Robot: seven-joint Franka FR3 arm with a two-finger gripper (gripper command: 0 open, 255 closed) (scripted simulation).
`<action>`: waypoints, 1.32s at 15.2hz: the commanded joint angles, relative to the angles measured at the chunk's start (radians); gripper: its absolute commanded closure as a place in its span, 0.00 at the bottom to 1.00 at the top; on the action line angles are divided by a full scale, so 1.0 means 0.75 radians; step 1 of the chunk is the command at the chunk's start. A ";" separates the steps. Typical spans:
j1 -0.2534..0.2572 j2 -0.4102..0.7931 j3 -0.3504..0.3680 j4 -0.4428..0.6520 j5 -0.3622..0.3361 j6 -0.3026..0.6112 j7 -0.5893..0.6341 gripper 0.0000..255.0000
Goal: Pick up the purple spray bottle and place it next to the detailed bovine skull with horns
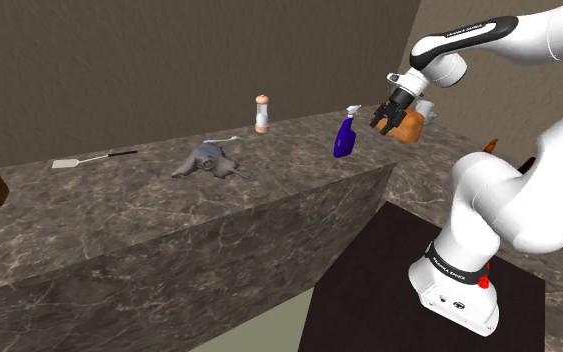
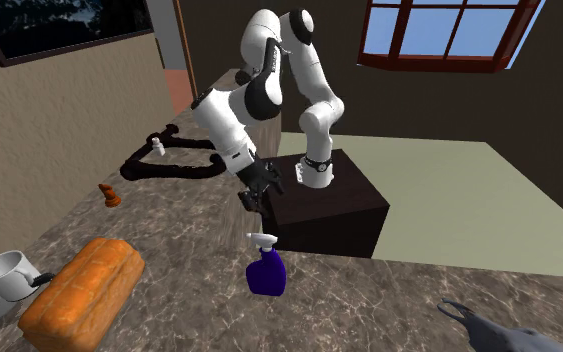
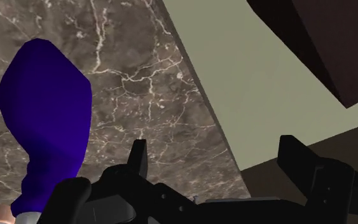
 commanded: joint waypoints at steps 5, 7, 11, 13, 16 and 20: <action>0.663 -0.255 -0.563 0.393 -0.131 -0.081 -0.208 0.00; 0.807 -0.376 -0.644 0.547 -0.187 -0.137 -0.258 0.00; 1.077 -0.605 -0.753 0.904 -0.269 -0.285 -0.381 0.00; 1.098 -0.625 -0.761 0.918 -0.277 -0.282 -0.390 0.00; 1.100 -0.632 -0.767 0.872 -0.283 -0.231 -0.385 0.00; 1.106 -0.641 -0.775 0.821 -0.292 -0.171 -0.378 0.00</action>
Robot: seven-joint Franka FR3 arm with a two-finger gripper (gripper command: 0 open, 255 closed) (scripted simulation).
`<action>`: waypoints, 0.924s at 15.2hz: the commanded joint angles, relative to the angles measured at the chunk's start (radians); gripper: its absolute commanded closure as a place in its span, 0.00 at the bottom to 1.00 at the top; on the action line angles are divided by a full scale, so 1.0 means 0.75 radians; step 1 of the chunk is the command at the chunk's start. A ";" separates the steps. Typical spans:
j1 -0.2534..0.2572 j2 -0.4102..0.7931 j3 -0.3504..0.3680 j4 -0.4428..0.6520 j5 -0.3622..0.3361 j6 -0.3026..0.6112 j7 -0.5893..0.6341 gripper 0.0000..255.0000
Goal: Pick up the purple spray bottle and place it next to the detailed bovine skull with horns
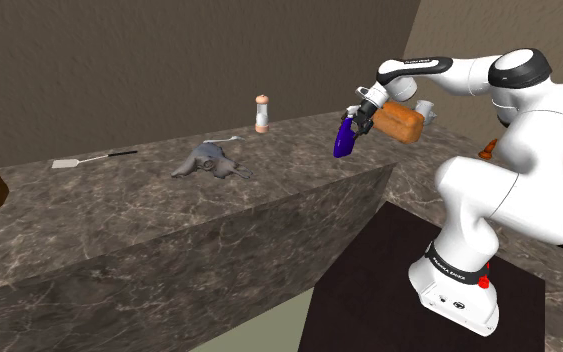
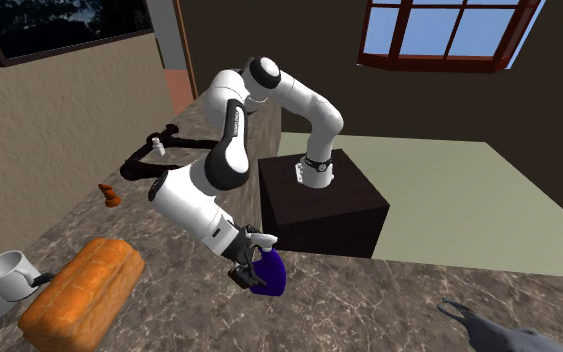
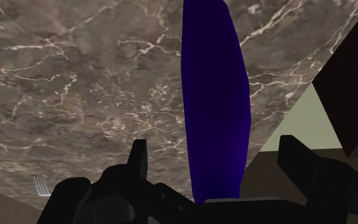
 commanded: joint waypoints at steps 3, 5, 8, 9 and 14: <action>0.000 -0.002 -0.002 -0.009 -0.002 0.011 0.001 0.00; 0.000 -0.002 -0.002 -0.009 -0.002 0.011 0.001 0.00; 0.000 -0.002 -0.002 -0.009 -0.002 0.011 0.001 1.00; 0.000 -0.002 -0.002 -0.009 -0.002 0.011 0.001 1.00; 0.000 -0.002 -0.002 -0.009 -0.002 0.011 0.001 1.00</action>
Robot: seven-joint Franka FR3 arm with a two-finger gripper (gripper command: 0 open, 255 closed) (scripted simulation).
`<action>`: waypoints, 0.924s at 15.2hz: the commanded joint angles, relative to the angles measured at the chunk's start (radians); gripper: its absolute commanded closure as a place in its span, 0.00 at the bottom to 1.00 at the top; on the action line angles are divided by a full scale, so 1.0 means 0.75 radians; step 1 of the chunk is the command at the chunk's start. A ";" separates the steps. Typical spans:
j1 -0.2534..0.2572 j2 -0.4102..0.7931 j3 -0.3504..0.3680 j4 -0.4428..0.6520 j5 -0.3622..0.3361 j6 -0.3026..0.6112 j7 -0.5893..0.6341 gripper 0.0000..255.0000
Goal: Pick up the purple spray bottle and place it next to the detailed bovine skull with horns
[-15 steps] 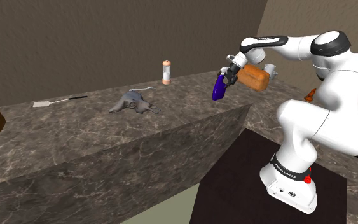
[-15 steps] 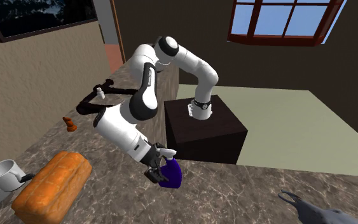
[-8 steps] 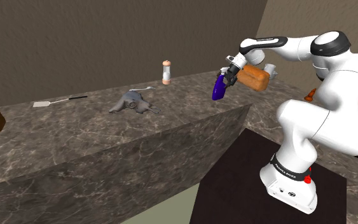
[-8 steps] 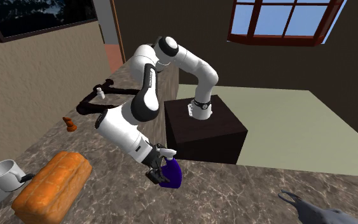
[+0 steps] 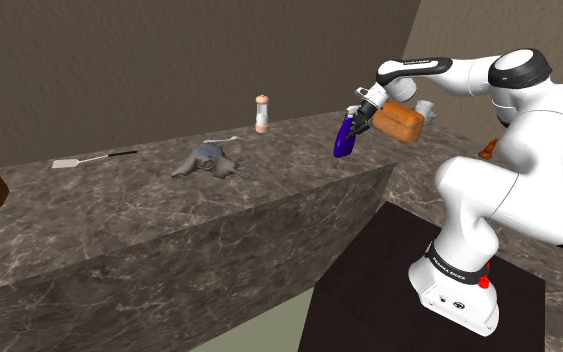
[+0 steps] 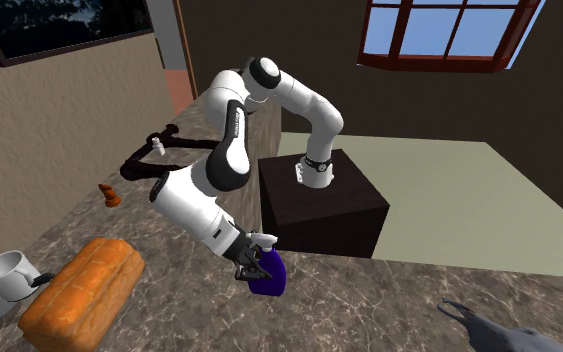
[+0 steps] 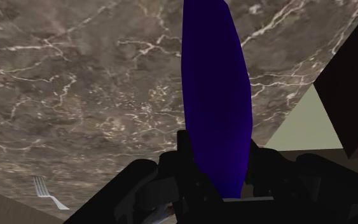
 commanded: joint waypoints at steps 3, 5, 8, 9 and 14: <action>0.000 0.000 0.000 0.000 0.000 0.000 0.000 1.00; -0.007 0.016 0.015 0.006 0.010 -0.020 0.007 1.00; -0.016 0.040 0.036 0.018 0.025 -0.051 0.018 1.00; -0.019 0.048 0.043 0.022 0.030 -0.061 0.021 1.00; -0.030 0.084 0.076 0.049 0.055 -0.116 0.040 1.00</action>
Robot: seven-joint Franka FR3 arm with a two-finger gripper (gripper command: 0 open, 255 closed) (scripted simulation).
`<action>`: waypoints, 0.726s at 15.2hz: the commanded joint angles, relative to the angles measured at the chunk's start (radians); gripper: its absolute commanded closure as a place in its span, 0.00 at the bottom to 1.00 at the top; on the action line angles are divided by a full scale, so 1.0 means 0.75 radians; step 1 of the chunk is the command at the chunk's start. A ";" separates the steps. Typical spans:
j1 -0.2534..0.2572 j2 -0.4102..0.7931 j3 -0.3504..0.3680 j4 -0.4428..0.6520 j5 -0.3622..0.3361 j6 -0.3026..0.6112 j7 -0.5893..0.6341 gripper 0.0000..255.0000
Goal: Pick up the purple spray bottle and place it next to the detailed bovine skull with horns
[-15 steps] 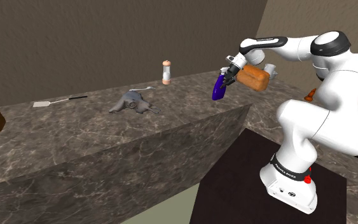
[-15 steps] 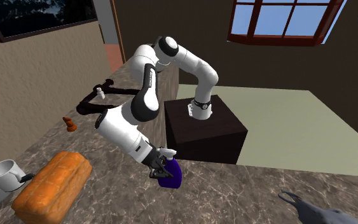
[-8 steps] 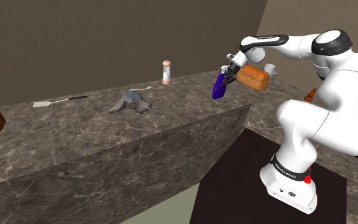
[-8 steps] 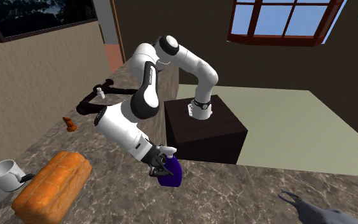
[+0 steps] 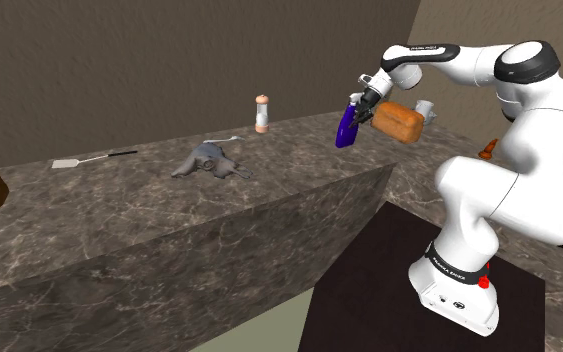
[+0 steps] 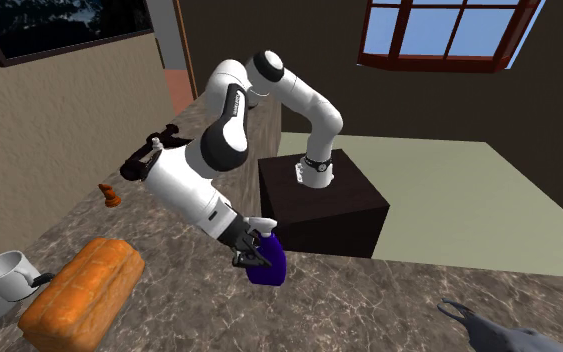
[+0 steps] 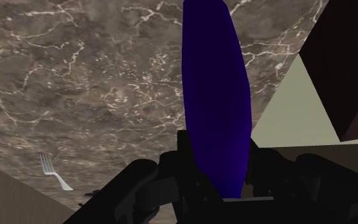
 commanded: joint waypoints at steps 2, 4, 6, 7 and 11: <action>-0.006 0.021 0.020 0.018 0.015 -0.033 0.012 1.00; -0.009 0.034 0.032 0.033 0.024 -0.056 0.019 1.00; -0.011 0.047 0.044 0.049 0.033 -0.080 0.027 1.00; -0.011 0.053 0.049 0.057 0.038 -0.092 0.031 1.00; -0.012 0.076 0.071 0.095 0.055 -0.141 0.047 1.00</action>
